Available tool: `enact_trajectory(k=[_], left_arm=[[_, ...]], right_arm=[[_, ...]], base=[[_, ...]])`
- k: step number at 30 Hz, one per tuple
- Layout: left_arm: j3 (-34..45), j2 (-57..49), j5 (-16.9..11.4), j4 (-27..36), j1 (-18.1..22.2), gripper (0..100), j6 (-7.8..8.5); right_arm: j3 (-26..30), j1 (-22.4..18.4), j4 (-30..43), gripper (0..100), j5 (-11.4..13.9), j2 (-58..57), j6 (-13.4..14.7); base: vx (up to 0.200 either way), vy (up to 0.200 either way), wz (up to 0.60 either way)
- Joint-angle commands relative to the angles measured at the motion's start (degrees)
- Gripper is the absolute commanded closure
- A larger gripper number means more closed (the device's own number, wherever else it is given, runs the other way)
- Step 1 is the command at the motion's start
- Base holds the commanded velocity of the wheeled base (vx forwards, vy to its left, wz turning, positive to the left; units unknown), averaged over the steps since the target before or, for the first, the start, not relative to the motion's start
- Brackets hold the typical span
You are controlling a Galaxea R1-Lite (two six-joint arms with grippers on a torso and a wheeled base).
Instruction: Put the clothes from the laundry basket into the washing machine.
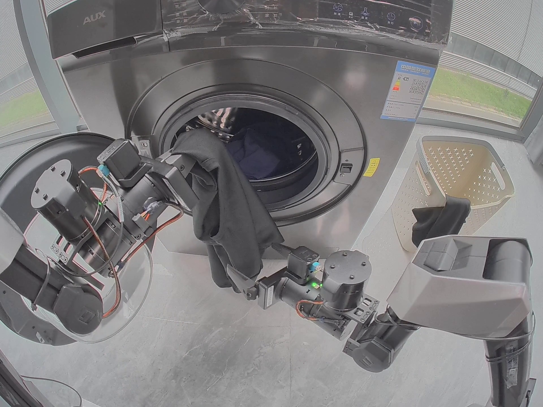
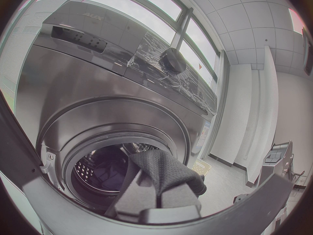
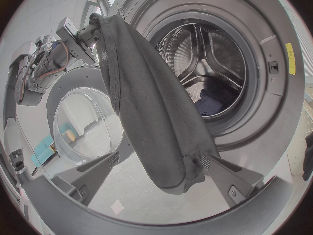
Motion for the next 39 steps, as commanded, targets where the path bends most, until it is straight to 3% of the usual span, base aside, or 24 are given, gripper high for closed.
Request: enact_trajectory(k=[1,11,12,17,22,30,35,39], left_arm=[[0.0,0.2,0.0,0.0,0.0,100,-0.02],[0.1,0.1,0.0,0.0,0.0,100,-0.10],[0.0,0.0,0.0,0.0,0.0,100,-0.02],[0.1,0.1,0.0,0.0,0.0,100,-0.10],[0.4,0.0,-0.1,0.0,0.4,100,-0.10],[1.5,-0.4,-0.2,0.0,1.5,100,-0.10],[2.6,-1.0,-0.6,-0.1,1.8,100,-0.02],[4.1,-2.6,-1.0,0.0,1.1,100,-0.02]], right_arm=[[-4.6,0.4,-0.3,0,0.0,3.9,-0.1],[-11.6,0.2,0.2,0,-0.3,6.7,-0.1],[-12.1,0.0,0.2,100,-0.5,6.8,0.0],[-14.3,-0.5,0.4,100,-1.1,6.6,0.2],[-12.5,-1.4,0.3,100,-1.4,4.1,0.3],[4.2,-6.1,0.1,100,-0.7,-13.2,0.1],[11.1,-8.9,-0.3,100,1.8,-21.0,0.3],[15.6,-8.3,-1.9,100,2.2,-24.8,0.7]], base=[[0.000,0.000,0.00],[0.000,0.000,0.00],[0.000,0.000,0.00],[0.000,0.000,0.00],[0.000,0.000,0.00],[0.000,0.000,0.00],[0.000,0.000,0.00],[0.000,0.000,0.00]])
